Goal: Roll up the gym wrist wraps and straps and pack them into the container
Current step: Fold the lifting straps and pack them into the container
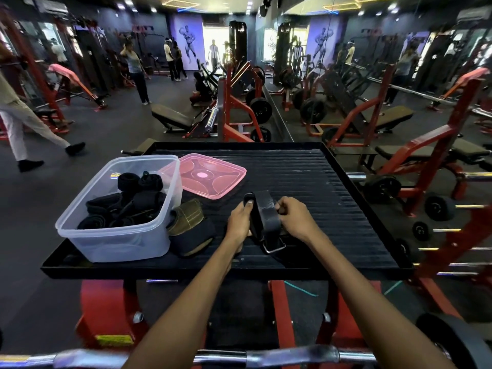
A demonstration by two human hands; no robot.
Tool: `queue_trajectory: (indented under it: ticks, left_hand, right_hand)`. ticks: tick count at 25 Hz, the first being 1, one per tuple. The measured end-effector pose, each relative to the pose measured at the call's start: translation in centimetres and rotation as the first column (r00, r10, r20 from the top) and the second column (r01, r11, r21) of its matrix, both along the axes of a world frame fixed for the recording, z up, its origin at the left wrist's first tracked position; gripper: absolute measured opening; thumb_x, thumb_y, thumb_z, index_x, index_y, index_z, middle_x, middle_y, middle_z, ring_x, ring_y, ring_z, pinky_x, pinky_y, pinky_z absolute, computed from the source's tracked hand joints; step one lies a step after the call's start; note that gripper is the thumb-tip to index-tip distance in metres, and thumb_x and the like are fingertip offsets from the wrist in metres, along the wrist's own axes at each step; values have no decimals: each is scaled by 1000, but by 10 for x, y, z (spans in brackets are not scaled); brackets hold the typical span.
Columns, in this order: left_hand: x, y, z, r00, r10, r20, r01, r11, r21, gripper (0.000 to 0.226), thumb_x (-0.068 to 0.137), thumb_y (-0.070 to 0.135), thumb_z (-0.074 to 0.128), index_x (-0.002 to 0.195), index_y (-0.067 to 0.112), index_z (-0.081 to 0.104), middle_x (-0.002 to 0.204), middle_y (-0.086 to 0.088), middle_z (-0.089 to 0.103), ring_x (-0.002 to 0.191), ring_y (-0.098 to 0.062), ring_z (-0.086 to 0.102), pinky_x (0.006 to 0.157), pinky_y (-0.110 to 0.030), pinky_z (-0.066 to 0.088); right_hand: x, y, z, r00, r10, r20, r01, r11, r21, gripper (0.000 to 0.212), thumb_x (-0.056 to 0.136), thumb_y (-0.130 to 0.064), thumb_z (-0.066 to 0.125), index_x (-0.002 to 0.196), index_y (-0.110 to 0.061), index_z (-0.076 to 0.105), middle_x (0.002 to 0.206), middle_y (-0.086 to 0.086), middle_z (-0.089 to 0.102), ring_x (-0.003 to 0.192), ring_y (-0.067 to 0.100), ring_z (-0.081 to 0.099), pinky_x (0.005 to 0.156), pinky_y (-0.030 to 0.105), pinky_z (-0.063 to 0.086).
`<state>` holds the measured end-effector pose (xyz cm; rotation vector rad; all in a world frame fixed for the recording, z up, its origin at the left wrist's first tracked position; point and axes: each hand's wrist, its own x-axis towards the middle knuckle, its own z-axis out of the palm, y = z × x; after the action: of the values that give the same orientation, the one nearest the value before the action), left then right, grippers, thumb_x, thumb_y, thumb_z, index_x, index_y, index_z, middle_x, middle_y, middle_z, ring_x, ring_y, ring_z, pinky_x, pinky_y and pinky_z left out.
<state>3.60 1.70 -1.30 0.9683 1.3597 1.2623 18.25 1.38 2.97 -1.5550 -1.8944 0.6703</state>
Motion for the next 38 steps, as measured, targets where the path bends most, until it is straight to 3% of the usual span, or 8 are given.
queue_trajectory:
  ticks: [5, 9, 13, 18, 20, 26, 31, 38]
  left_hand:
    - [5, -8, 14, 992, -73, 107, 79, 995, -62, 29, 99, 21, 35, 85, 22, 60, 71, 1, 59, 57, -8, 54, 61, -27, 45]
    - [5, -11, 13, 968, -112, 224, 123, 992, -33, 26, 101, 24, 31, 108, 18, 56, 99, -6, 65, 89, -22, 62, 75, -37, 51]
    - [10, -15, 20, 976, -96, 194, 114, 990, -86, 28, 98, 25, 37, 90, 15, 62, 81, -4, 65, 69, -14, 61, 57, -22, 50]
    - [8, -15, 24, 971, 27, 237, -4, 995, -101, 50, 98, 51, 28, 101, 16, 64, 104, -10, 67, 93, -22, 62, 84, -30, 53]
    - [9, -17, 22, 999, -44, 27, 46, 997, -56, 65, 87, 69, 30, 116, 20, 62, 119, -6, 62, 109, -19, 57, 100, -33, 44]
    - [-4, -23, 14, 798, 63, -599, 32, 989, 146, 28, 94, 17, 52, 119, 7, 57, 112, -17, 65, 105, -30, 60, 80, -28, 38]
    - [-5, -26, 11, 855, 252, -454, -191, 966, 176, 27, 79, 7, 70, 102, 0, 56, 86, -7, 58, 79, -20, 56, 66, -16, 39]
    - [-4, -29, 13, 828, 259, -497, -199, 965, 172, 28, 80, 12, 69, 107, 10, 62, 83, -2, 61, 83, -21, 61, 72, -21, 41]
  right_hand:
    - [-18, 4, 18, 857, 11, 516, -46, 997, 56, 20, 89, -19, 49, 102, -12, 61, 111, 12, 62, 103, 37, 60, 82, 39, 46]
    - [-15, 6, 14, 995, 43, 87, -43, 999, -3, 25, 83, -15, 63, 59, -15, 60, 67, 2, 62, 65, 14, 60, 57, 29, 45]
    - [-29, -14, 15, 804, 17, -594, -148, 974, -172, 11, 80, -7, 71, 70, -3, 71, 56, -3, 64, 53, 5, 56, 50, 18, 45]
    - [-25, -12, 17, 806, 65, -588, -262, 930, -257, 16, 86, -2, 61, 96, 9, 68, 78, 13, 67, 66, 18, 62, 61, 24, 53]
    - [-17, -11, 11, 790, 62, -610, -270, 928, -255, 18, 89, -4, 58, 99, 8, 68, 82, 13, 68, 70, 18, 64, 64, 25, 53]
    - [7, -16, -11, 917, 77, -392, -94, 995, -24, 25, 90, 4, 50, 96, -13, 67, 95, 1, 69, 91, 13, 64, 82, 21, 48]
    - [15, -38, -20, 988, 20, -156, 6, 987, 162, 1, 93, -17, 55, 91, -17, 55, 90, -4, 54, 80, 6, 51, 72, 18, 40]
    - [2, -44, -16, 972, -7, -236, 0, 1000, -30, 53, 93, -55, 39, 74, -8, 52, 71, -3, 58, 66, 10, 54, 65, 31, 43]
